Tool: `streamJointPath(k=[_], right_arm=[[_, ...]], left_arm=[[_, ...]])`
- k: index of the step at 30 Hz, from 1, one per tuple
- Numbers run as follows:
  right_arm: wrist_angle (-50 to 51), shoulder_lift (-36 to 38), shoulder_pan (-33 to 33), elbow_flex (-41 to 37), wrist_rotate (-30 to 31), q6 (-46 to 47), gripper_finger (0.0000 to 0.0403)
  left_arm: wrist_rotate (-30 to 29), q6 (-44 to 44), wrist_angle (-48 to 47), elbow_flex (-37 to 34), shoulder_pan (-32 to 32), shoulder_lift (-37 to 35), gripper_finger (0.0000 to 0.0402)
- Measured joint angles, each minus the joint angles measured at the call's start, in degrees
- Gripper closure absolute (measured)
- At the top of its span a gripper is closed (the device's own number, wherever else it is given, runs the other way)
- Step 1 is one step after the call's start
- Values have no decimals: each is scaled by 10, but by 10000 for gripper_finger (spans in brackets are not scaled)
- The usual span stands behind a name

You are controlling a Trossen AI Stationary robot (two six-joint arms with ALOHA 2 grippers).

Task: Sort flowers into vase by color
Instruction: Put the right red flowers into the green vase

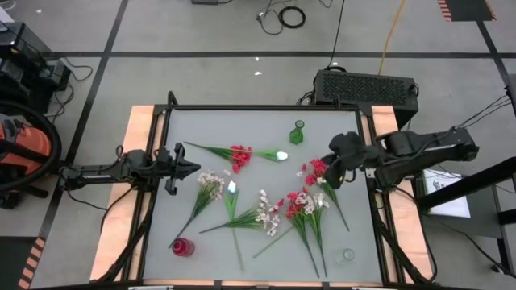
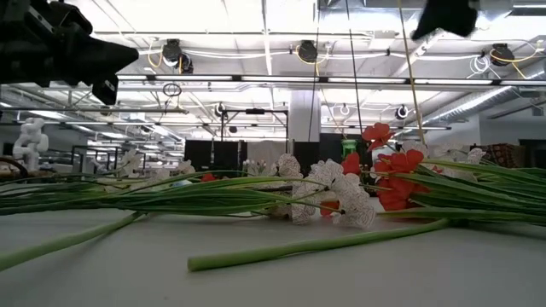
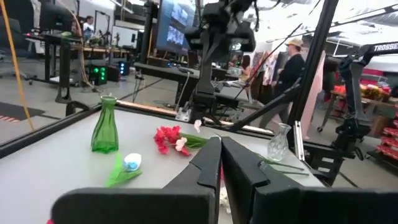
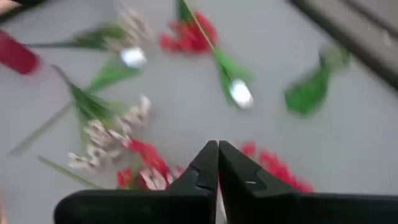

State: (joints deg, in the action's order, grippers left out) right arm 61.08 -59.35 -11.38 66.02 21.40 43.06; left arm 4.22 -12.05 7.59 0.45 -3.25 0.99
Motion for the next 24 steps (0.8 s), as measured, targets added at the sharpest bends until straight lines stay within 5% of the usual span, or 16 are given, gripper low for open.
streamJointPath(k=[10,24], right_arm=[[80,-2,-16,-106,-58,231,322],[36,-140,-17,-178,-99,246,221]], left_arm=[[1,-42,-21,0,0,2,381],[1,-30,-42,0,0,5,381]])
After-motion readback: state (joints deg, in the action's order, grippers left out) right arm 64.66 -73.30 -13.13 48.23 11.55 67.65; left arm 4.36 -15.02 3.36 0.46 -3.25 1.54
